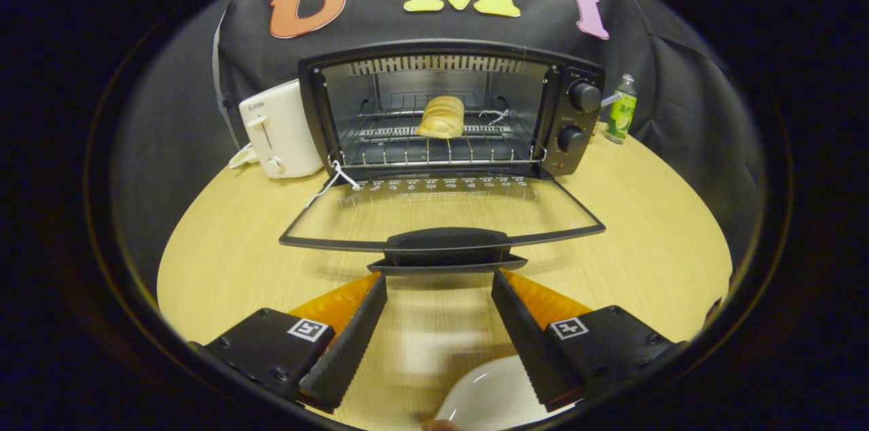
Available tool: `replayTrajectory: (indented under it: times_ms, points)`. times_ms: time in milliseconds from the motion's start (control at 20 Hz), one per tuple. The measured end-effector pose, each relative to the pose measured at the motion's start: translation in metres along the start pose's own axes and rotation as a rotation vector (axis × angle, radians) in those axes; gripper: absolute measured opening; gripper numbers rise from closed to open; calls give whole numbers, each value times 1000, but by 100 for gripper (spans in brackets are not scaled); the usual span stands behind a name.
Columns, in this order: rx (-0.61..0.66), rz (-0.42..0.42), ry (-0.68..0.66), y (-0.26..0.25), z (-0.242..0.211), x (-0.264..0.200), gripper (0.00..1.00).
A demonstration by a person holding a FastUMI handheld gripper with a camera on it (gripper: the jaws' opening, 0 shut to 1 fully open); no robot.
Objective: Open the toaster oven, put the food inside, and close the toaster oven door.
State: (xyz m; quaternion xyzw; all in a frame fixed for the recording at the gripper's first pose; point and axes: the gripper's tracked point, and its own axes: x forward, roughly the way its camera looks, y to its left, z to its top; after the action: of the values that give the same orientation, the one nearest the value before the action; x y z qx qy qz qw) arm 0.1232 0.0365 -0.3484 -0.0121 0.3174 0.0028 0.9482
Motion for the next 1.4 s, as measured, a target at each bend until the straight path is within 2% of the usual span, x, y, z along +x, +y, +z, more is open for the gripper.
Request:
replayTrajectory:
  times_ms: [350, 650, 800, 1100, 1400]
  points:
    - [-11, -1, -97, -1, 22, -17, 100]
    - [-12, 21, -271, -2, 70, -37, 100]
    - [-66, -4, -334, -5, 95, -42, 100]
    - [-35, 71, -432, -4, 140, -106, 100]
    - [13, 83, -495, -15, 172, -204, 100]
